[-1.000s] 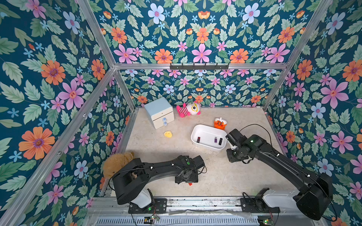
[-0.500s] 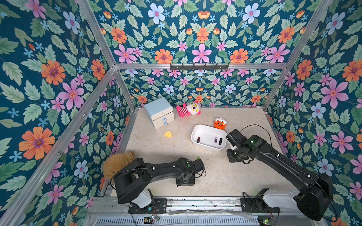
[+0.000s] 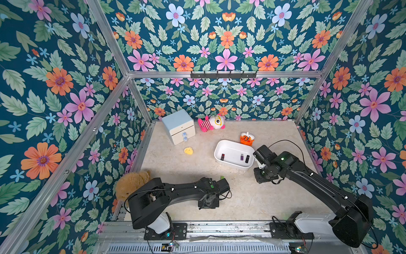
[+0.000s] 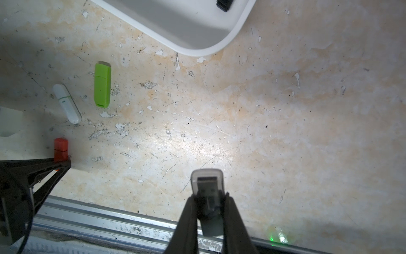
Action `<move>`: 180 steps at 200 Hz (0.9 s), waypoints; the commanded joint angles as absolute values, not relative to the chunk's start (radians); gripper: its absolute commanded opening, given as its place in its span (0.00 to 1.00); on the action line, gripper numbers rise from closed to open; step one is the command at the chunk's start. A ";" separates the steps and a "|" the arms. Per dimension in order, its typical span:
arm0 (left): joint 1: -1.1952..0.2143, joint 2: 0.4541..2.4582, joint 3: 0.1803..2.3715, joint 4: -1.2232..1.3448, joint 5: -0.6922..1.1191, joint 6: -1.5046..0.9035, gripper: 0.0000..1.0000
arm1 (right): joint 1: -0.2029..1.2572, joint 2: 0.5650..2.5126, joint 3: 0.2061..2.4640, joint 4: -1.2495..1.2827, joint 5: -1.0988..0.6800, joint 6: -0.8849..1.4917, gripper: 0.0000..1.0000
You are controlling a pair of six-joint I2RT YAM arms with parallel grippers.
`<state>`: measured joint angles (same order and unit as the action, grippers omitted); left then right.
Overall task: Put the usb flash drive into the storage box
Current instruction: Pick up the USB flash from the center of the board, then place the USB flash in the storage box.
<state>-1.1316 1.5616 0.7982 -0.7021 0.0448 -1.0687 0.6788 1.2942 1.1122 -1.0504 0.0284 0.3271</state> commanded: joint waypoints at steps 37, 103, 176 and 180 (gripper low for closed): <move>-1.127 1.548 0.762 -0.678 0.033 -1.066 0.03 | 0.679 1.361 1.188 -1.031 0.035 0.307 0.00; -1.087 1.477 0.882 -0.800 -0.061 -1.035 0.00 | 0.655 1.566 1.430 -1.014 0.039 0.263 0.00; -0.890 1.426 1.099 -0.975 -0.099 -0.881 0.00 | 0.618 1.901 1.649 -0.978 0.066 0.215 0.00; -0.877 1.427 1.114 -0.983 -0.100 -0.868 0.00 | 0.616 1.917 1.661 -0.979 0.070 0.211 0.00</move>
